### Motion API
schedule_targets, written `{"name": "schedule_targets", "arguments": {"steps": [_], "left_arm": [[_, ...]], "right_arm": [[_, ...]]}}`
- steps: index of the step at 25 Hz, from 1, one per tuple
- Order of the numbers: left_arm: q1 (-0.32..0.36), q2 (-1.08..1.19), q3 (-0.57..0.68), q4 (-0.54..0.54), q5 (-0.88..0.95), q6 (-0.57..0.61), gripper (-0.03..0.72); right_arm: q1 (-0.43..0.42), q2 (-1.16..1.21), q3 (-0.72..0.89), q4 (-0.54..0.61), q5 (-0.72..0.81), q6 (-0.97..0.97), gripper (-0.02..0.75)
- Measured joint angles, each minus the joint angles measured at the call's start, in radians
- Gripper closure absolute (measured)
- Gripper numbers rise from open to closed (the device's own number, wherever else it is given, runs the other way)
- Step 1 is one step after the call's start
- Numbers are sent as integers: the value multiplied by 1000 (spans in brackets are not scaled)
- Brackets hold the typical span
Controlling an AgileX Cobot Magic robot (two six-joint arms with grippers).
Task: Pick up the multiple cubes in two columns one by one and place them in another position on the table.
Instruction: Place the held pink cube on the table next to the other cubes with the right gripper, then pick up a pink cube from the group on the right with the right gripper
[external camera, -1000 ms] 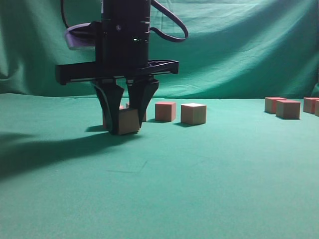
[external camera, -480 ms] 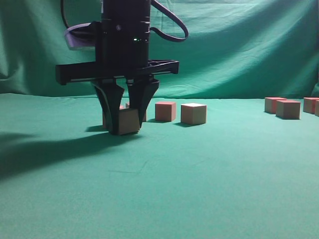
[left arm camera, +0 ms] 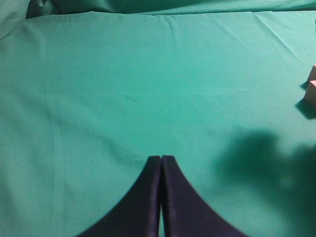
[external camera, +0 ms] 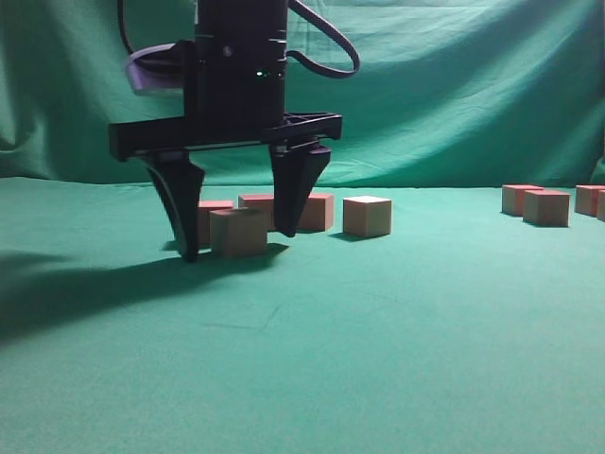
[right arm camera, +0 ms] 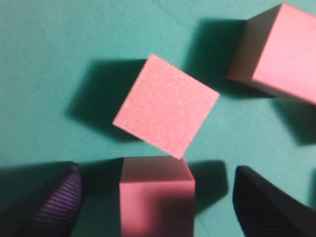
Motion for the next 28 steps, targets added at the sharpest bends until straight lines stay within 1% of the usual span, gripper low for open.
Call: {"name": "schedule_targets", "arguments": {"steps": [6, 13, 15, 16, 18, 23, 26, 28], "left_arm": [[0, 0, 0, 0, 0, 0, 688], [0, 0, 0, 0, 0, 0, 688], [0, 0, 0, 0, 0, 0, 688], [0, 0, 0, 0, 0, 0, 688], [0, 0, 0, 0, 0, 0, 688], [0, 0, 0, 0, 0, 0, 688], [0, 0, 0, 0, 0, 0, 688], [0, 0, 0, 0, 0, 0, 688]], "right_arm": [[0, -55, 0, 8, 34, -10, 174], [0, -259, -46, -3, 128, -21, 174], [0, -334, -54, -36, 167, -21, 174], [0, -366, -55, -63, 185, -21, 215], [0, -449, -55, -121, 218, -15, 217], [-2, -625, -57, -318, 236, 60, 217], [-37, -717, -40, -360, 238, 104, 217], [-81, -766, 7, -368, 238, 123, 217]]}}
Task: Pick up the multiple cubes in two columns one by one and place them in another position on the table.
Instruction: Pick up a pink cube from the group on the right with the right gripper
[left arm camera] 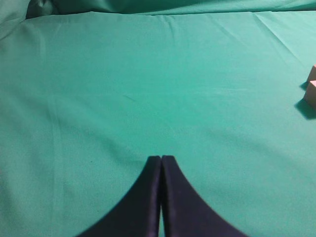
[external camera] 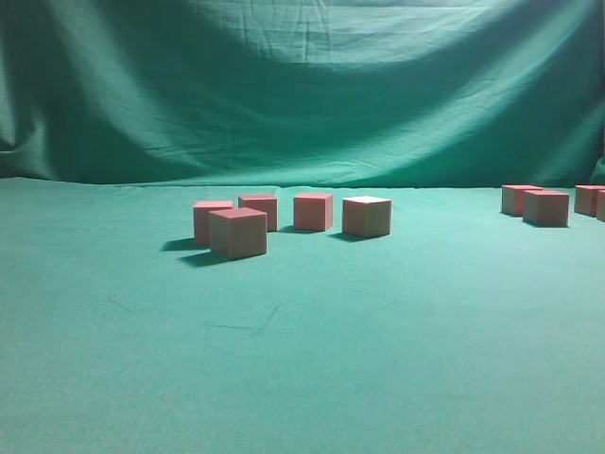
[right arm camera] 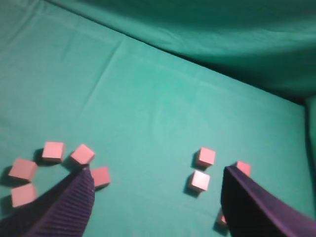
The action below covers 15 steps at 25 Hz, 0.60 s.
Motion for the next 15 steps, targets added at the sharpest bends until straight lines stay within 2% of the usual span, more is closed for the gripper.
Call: {"name": "schedule_targets", "arguments": {"steps": [9, 15], "left_arm": [[0, 0, 0, 0, 0, 0, 688], [0, 0, 0, 0, 0, 0, 688]], "right_arm": [[-282, -83, 448, 15, -17, 107, 217], [-510, -67, 732, 201, -231, 102, 217]]}}
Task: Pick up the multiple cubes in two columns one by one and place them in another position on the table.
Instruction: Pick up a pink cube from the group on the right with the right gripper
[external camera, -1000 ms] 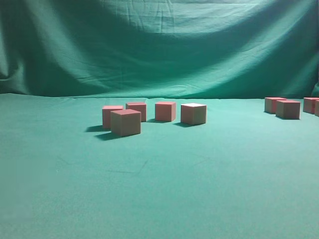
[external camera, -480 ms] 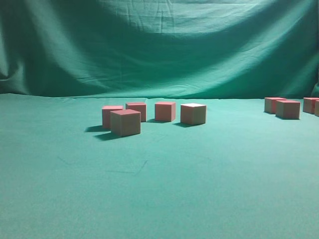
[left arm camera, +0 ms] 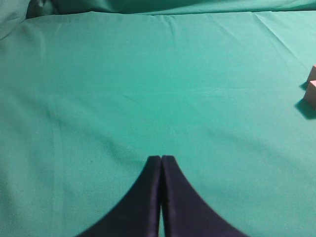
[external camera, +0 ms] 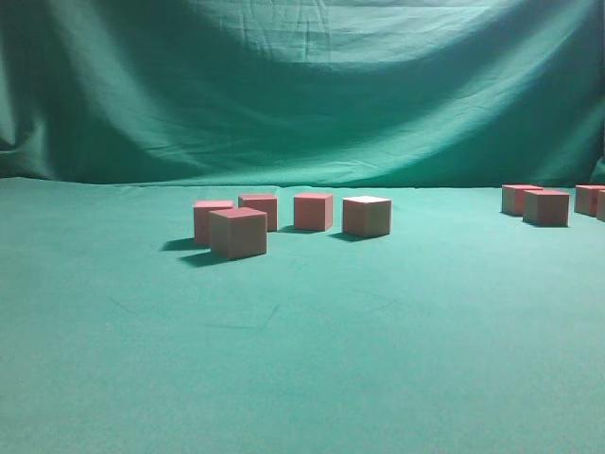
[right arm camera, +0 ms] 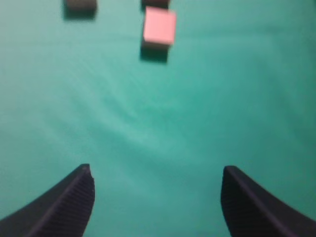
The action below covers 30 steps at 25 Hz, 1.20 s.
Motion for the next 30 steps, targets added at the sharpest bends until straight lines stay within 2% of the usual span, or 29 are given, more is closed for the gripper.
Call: {"name": "schedule_targets", "arguments": {"steps": [4, 8, 16, 30], "left_arm": [[0, 0, 0, 0, 0, 0, 688], [0, 0, 0, 0, 0, 0, 688], [0, 0, 0, 0, 0, 0, 688], [0, 0, 0, 0, 0, 0, 688]], "right_arm": [[-128, 53, 50, 84, -81, -53, 217], [-193, 120, 50, 92, -179, -61, 217], [-200, 233, 40, 109, -355, -109, 217], [-200, 485, -195, 113, -358, -113, 217]]}}
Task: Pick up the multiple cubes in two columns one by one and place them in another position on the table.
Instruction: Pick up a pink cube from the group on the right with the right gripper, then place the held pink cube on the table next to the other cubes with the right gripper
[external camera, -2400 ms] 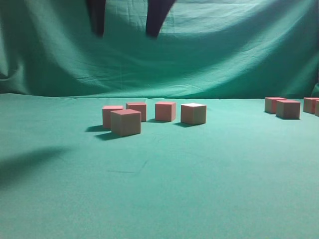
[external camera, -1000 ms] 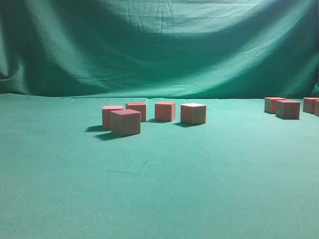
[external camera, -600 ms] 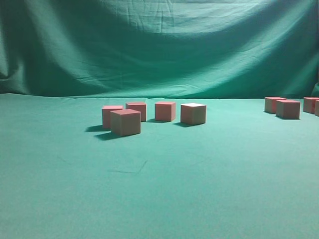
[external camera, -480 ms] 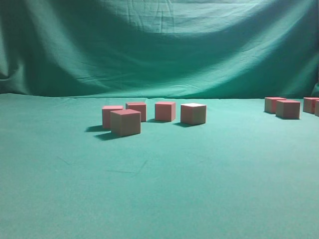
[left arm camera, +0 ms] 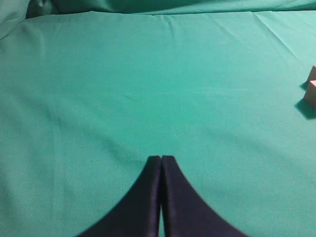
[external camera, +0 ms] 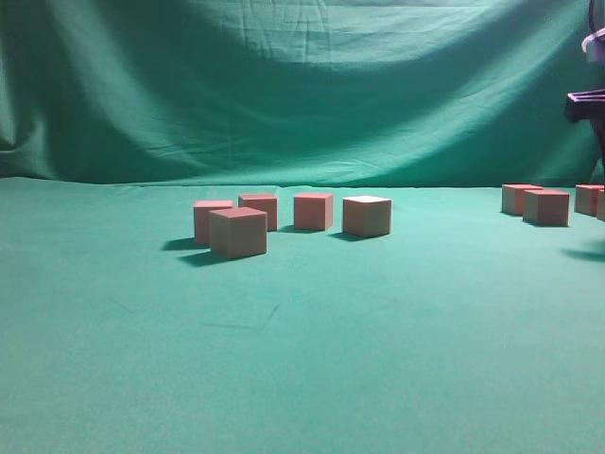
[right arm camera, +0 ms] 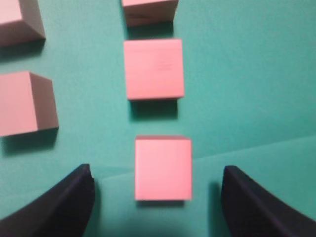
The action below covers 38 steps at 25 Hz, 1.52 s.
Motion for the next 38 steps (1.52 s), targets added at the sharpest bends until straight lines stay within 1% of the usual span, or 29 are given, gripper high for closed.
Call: {"name": "schedule_targets", "arguments": {"steps": [7, 8, 10, 12, 13, 14, 18, 21, 23, 25, 27, 29, 33, 35, 38], "left_arm": [[0, 0, 0, 0, 0, 0, 688], [0, 0, 0, 0, 0, 0, 688], [0, 0, 0, 0, 0, 0, 688], [0, 0, 0, 0, 0, 0, 688], [0, 0, 0, 0, 0, 0, 688], [0, 0, 0, 0, 0, 0, 688], [0, 0, 0, 0, 0, 0, 688], [0, 0, 0, 0, 0, 0, 688], [0, 0, 0, 0, 0, 0, 688], [0, 0, 0, 0, 0, 0, 688], [0, 0, 0, 0, 0, 0, 688], [0, 0, 0, 0, 0, 0, 688], [0, 0, 0, 0, 0, 0, 688], [0, 0, 0, 0, 0, 0, 688], [0, 0, 0, 0, 0, 0, 688]], "right_arm": [[0, 57, -16, 0, -15, -2, 217], [0, 61, -18, 0, -17, -5, 284], [0, 70, -22, 0, -20, -9, 354], [0, 73, -24, 0, -20, -13, 444], [0, 73, -24, 0, -20, -15, 472], [0, 73, -24, 0, -20, -17, 462], [0, 70, -36, 2, 24, -19, 462], [4, 23, -43, 15, 90, -19, 462], [25, -35, -43, 29, 145, -23, 462], [65, -113, -43, 46, 195, -25, 462], [139, -190, -35, 54, 220, -27, 462], [230, -263, -8, 57, 220, -27, 462], [448, -335, 26, 64, 232, -39, 462], [558, -337, 27, 64, 232, -83, 462], [688, -323, 29, 66, 232, -179, 462]]}}
